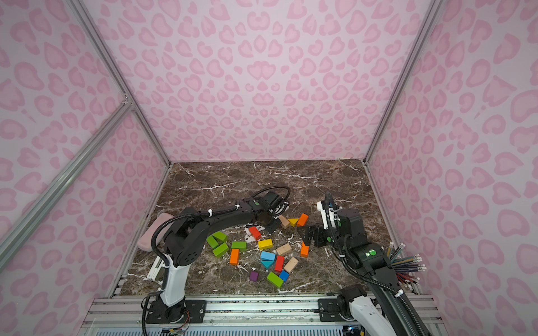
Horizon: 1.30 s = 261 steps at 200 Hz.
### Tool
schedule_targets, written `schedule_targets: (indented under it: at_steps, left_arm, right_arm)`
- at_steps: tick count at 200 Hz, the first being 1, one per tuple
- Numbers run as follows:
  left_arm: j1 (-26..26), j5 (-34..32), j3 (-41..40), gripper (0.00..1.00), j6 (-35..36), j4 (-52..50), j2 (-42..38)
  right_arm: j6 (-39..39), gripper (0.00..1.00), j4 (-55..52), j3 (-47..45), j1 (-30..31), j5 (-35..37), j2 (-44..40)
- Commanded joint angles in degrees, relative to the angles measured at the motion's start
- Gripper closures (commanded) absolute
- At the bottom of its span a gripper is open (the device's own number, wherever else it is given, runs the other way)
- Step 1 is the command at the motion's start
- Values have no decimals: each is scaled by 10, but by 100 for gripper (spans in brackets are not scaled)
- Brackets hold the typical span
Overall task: Assemble a heart with building blocks
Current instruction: Assemble the building block at the center of the board.
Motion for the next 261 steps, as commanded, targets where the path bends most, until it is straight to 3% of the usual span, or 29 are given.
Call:
schedule_targets:
  at_steps: [1,63,72,125,177,211,261]
  left_arm:
    - [1,-4,3,71,3,16,8]
    - [0,-10,3,65,3,16,6]
    - [0,-11,1,58,2,16,4]
    - [0,-6,-2,46,-5,9,-28]
    - [0,15,-4,35,-14,-5,-103]
    - [0,27,-11,34,-17,-9,-167]
    - [0,36,-36,31,-18,-8,-272]
  right_arm:
    - [1,1,10,3,0,1,2]
    - [2,1,9,3,0,3,2]
    - [2,1,8,4,0,3,2]
    - [7,1,1,9,0,10,3]
    - [46,3,5,-2,1,31,12]
    - [76,4,-4,-16,7,69,17]
    - [130,7,-9,-31,64,157,57]
